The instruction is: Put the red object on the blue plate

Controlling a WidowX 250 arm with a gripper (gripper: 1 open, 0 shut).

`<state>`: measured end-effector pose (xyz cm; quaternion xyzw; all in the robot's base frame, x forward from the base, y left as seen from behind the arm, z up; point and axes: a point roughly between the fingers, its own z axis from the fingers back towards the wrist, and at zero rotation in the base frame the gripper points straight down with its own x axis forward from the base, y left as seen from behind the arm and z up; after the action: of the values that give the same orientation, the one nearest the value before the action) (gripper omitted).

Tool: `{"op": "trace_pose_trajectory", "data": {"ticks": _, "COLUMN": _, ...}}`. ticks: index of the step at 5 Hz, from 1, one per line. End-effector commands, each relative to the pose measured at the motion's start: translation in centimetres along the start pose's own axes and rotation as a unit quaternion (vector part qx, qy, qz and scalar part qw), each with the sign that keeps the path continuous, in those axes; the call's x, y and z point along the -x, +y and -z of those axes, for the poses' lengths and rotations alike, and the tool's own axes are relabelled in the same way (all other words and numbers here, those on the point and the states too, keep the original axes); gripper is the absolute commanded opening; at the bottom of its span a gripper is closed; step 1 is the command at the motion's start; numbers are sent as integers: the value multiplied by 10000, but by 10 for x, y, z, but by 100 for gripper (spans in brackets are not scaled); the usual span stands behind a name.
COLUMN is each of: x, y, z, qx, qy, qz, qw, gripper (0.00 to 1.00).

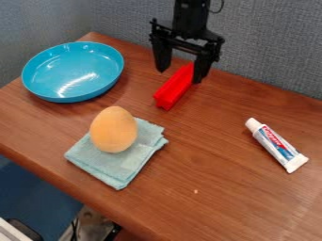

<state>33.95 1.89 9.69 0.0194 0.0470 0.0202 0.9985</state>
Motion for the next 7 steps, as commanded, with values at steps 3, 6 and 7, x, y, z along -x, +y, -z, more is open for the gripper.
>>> {"op": "trace_pose_trajectory", "data": {"ticks": 3, "x": -34, "y": 21, "z": 15, "qx": -125, "qy": -224, "qz": -340, "qw": 9991, "gripper": 100}}
{"op": "trace_pose_trajectory", "data": {"ticks": 6, "x": -46, "y": 25, "z": 47, "qx": -150, "qy": 18, "qz": -462, "qw": 9988, "gripper": 100}}
{"op": "trace_pose_trajectory", "data": {"ticks": 7, "x": -48, "y": 26, "z": 54, "qx": -180, "qy": 106, "qz": -482, "qw": 9986, "gripper": 0}}
